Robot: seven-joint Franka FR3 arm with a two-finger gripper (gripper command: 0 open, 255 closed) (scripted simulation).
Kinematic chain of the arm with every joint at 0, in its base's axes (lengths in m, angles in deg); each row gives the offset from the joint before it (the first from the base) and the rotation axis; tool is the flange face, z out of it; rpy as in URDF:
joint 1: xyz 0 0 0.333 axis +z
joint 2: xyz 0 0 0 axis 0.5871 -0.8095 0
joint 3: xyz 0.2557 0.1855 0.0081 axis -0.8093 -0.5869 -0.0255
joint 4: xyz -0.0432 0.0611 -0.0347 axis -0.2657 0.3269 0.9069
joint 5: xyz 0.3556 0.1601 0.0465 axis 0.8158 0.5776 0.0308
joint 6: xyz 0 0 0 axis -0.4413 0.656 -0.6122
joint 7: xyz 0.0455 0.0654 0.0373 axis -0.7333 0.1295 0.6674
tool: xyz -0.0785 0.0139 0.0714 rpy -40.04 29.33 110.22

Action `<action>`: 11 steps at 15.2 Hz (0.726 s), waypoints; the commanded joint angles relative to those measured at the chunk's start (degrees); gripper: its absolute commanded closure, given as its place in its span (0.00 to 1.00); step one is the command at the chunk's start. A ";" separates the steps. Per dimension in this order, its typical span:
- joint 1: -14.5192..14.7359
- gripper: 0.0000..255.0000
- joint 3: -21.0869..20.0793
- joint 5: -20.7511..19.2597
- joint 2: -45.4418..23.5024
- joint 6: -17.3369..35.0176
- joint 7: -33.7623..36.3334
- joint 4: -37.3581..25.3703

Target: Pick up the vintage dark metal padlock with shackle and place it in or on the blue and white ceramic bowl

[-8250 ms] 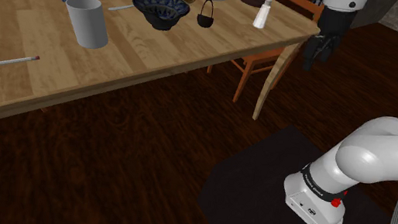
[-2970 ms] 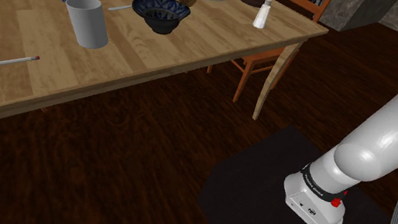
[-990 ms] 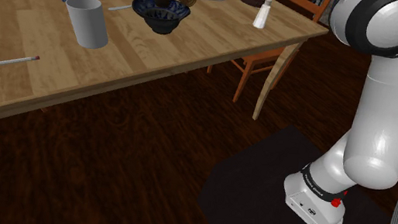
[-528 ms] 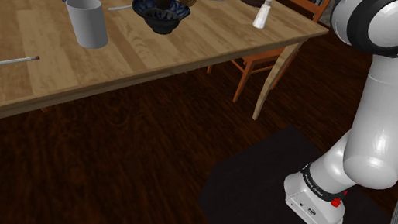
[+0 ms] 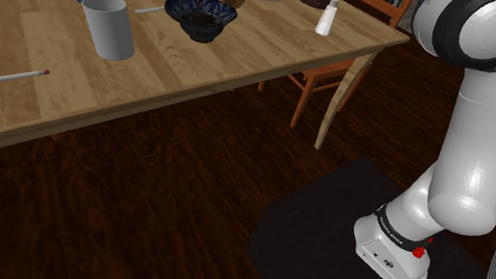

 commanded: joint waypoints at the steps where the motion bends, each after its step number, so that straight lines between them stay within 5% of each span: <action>1: 1.36 0.00 -0.15 -0.28 -0.26 -2.97 -0.41 -3.14; 3: 3.22 0.00 -0.17 -0.85 -1.07 -6.71 -1.12 -7.68; 11: 3.23 0.00 -0.16 -0.85 -1.07 -6.71 -1.13 -7.68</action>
